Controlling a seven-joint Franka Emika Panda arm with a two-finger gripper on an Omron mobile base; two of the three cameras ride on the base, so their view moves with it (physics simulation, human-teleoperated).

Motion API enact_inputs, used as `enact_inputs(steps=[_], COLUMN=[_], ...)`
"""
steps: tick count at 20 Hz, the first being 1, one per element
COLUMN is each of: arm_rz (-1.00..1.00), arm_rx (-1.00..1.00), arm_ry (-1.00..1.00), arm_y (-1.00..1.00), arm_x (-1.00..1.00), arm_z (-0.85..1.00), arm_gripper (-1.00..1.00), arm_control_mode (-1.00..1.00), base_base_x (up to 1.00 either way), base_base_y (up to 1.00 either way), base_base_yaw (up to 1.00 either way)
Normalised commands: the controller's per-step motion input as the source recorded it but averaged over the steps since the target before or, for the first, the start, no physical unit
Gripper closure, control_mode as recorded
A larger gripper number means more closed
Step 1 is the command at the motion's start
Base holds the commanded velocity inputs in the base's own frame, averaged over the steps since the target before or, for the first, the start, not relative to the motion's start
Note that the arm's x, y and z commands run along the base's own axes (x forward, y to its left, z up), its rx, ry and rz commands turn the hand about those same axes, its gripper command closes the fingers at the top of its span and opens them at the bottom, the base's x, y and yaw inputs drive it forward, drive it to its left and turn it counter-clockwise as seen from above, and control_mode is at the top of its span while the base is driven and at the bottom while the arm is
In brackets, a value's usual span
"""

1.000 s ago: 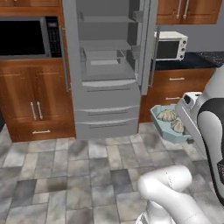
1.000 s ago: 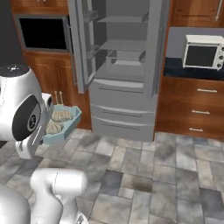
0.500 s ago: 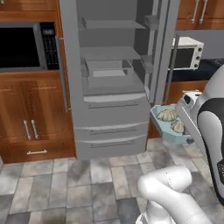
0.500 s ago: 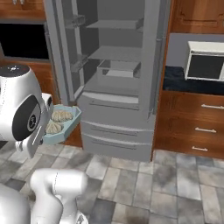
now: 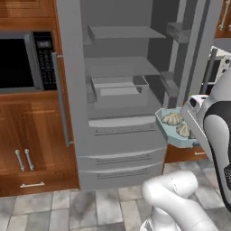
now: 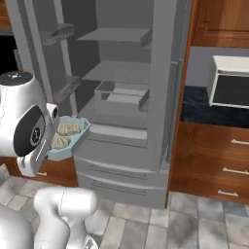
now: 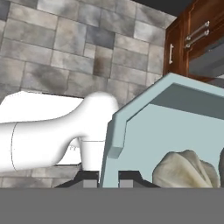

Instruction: Place two dumplings into each of the tupperware containers and then place the containers in the fridge.

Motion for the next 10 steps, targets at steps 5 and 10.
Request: enact_inputs(steps=[5, 10], arm_rz=[0.0, 0.0], arm_rx=[0.0, 0.0], arm_ry=[0.0, 0.0], arm_y=[0.0, 0.0], arm_x=[0.0, 0.0], arm_z=[0.0, 0.0], arm_gripper=[1.0, 1.0], arm_control_mode=[1.0, 1.0], base_base_x=[1.0, 1.0], base_base_y=[0.14, 0.05], base_base_yaw=[0.0, 0.0])
